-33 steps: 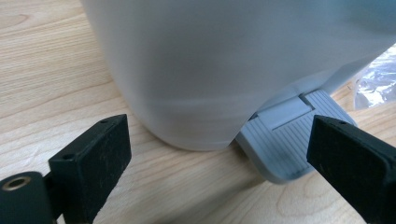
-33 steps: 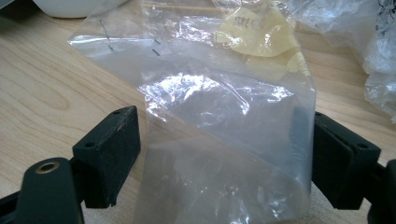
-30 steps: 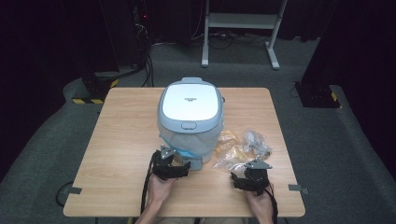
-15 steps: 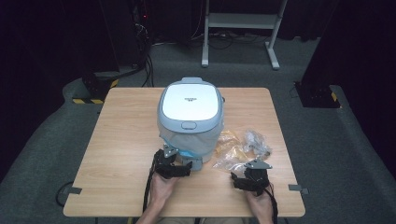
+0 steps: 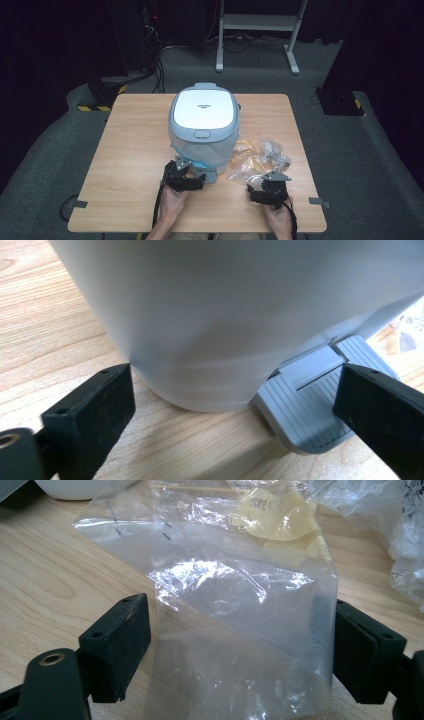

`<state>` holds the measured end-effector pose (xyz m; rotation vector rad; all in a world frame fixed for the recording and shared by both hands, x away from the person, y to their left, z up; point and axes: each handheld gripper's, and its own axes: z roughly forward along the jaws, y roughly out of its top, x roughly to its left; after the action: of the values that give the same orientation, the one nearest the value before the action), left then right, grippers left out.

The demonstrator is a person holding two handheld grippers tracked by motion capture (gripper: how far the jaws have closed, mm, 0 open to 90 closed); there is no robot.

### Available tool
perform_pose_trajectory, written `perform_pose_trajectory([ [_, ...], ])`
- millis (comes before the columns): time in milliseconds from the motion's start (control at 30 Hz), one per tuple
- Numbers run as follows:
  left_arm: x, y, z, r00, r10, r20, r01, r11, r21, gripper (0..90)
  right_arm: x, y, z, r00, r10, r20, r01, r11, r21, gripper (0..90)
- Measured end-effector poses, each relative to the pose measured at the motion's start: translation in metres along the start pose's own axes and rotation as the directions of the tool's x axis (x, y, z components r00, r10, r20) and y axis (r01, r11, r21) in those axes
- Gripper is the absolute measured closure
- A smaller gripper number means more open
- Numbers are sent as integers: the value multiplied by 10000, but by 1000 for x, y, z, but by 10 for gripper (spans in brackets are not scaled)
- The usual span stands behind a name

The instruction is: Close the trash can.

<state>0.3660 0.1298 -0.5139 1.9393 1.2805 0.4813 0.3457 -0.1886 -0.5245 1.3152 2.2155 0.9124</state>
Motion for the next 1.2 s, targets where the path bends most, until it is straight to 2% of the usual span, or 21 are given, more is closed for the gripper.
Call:
perform_pose_trajectory([
  [333,-1,-3,2,9999,163,-56,-163,9998,-60,34,0,0,0,10000,-2,5,2,10000,4,173],
  [400,1,-4,4,9999,134,31,-134,9999,6,32,0,0,0,10000,-1,2,1,10000,5,173],
  [600,-1,-5,6,9992,343,-194,-340,9993,132,28,0,0,0,10000,0,-6,0,10000,9,173],
  [633,-2,-5,7,9996,266,-63,-264,9994,229,28,0,0,0,10000,-3,-8,3,10000,10,173],
  [667,-1,-5,8,9992,373,-170,-371,9992,160,27,0,0,0,10000,-12,-28,12,10000,14,173],
  [767,0,-7,8,9997,242,-55,-241,9997,96,27,0,0,0,9999,-49,-96,49,10000,7,174],
  [867,1,-9,8,9995,292,-98,-293,9995,-94,28,0,-1,-1,9997,-146,-191,146,9999,-14,190],
  [967,1,-9,8,9998,184,8,-184,9998,-60,31,0,-4,-5,9994,-177,-297,175,9998,-81,239],
  [1033,2,-9,9,9999,94,109,-94,10000,2,32,-1,-6,-11,9979,173,-619,-181,9998,-120,245],
  [1100,2,-9,9,9999,81,118,-81,10000,5,32,-1,-7,-15,9979,198,-612,-210,9996,-191,247],
  [1200,3,-9,9,9998,7,204,-8,10000,42,32,-1,-9,-30,9978,179,-641,-208,9987,-463,250],
])
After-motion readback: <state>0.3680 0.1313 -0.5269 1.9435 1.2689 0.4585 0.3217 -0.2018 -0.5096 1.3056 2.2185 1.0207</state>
